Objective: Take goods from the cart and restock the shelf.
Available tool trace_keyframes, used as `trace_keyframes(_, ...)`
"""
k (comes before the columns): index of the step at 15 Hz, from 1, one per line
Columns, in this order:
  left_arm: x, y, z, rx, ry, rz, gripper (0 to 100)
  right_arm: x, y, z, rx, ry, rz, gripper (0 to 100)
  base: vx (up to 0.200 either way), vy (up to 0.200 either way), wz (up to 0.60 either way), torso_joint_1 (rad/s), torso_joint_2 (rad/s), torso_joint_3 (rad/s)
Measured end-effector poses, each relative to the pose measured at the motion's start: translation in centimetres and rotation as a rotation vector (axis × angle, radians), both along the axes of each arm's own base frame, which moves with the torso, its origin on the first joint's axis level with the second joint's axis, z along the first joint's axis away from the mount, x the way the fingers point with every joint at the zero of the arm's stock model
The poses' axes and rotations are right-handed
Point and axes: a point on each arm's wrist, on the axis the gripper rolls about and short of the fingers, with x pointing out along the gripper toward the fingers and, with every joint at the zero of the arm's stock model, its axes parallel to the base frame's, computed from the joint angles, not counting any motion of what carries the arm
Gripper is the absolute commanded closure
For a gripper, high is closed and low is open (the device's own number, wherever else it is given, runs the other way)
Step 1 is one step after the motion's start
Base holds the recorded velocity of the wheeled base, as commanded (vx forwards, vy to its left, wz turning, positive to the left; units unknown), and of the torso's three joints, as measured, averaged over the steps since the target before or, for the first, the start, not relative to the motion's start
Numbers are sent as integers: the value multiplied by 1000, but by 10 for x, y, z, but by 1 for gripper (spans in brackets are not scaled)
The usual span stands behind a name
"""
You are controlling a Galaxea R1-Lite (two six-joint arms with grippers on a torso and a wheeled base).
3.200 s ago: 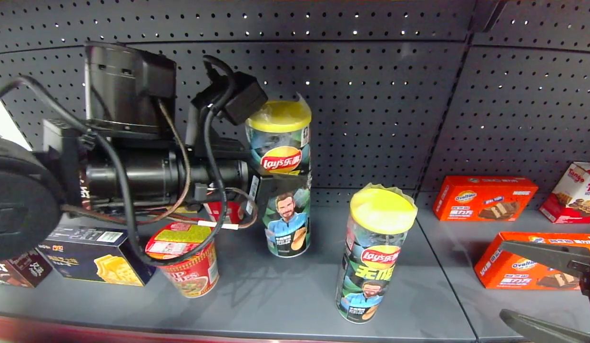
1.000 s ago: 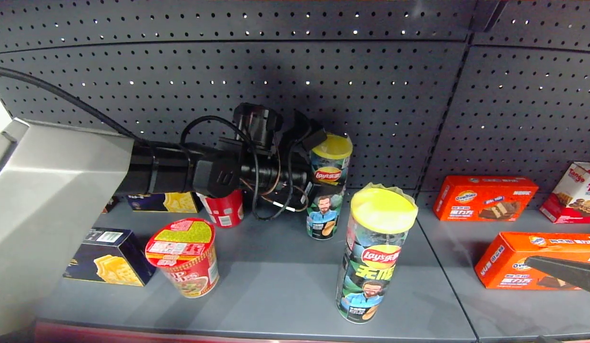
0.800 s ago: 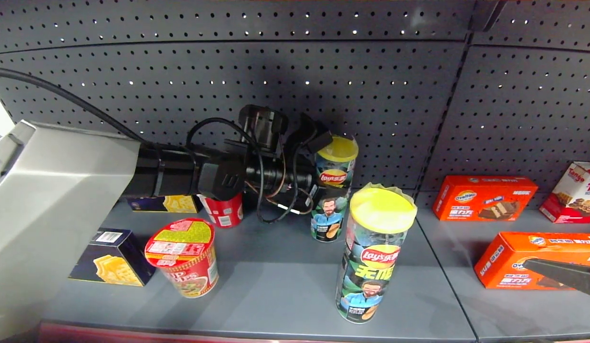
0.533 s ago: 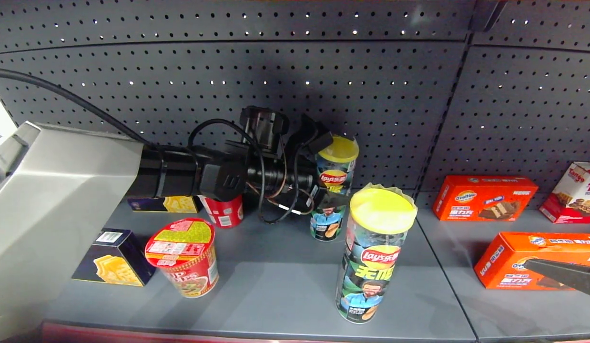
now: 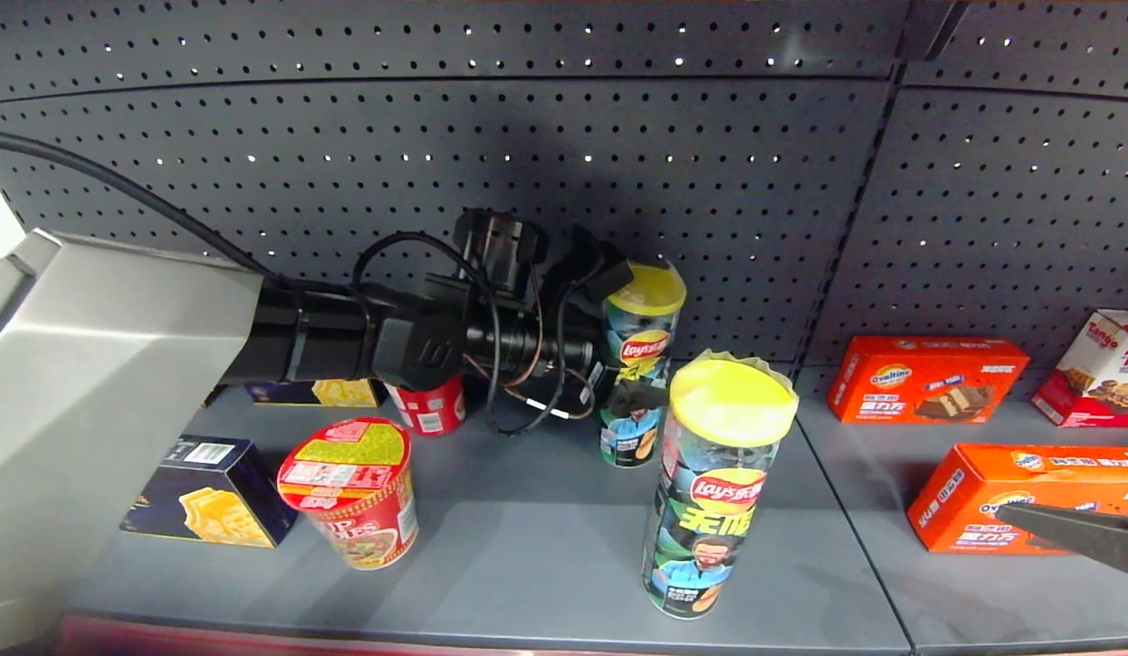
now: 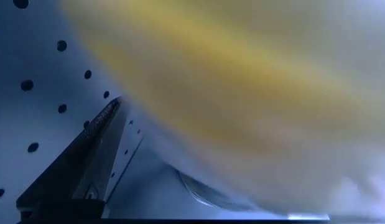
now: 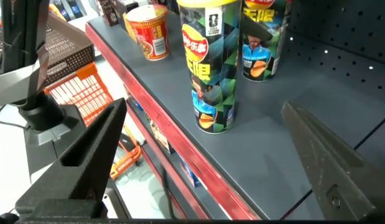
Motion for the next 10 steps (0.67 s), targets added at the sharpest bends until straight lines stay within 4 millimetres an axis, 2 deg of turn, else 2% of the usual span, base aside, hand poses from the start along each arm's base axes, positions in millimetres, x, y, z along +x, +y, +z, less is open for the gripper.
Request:
trace_keyframes(4,-8,10,2,-12,-22,11,0,0,0,-1,-2,4,0,0,0,0,0,0,0,0)
trace_keyframes(10,-32,32,-3,-18,-32,30,0,5,3,-1,-9,21,15,0,0,0,0,0,0,0)
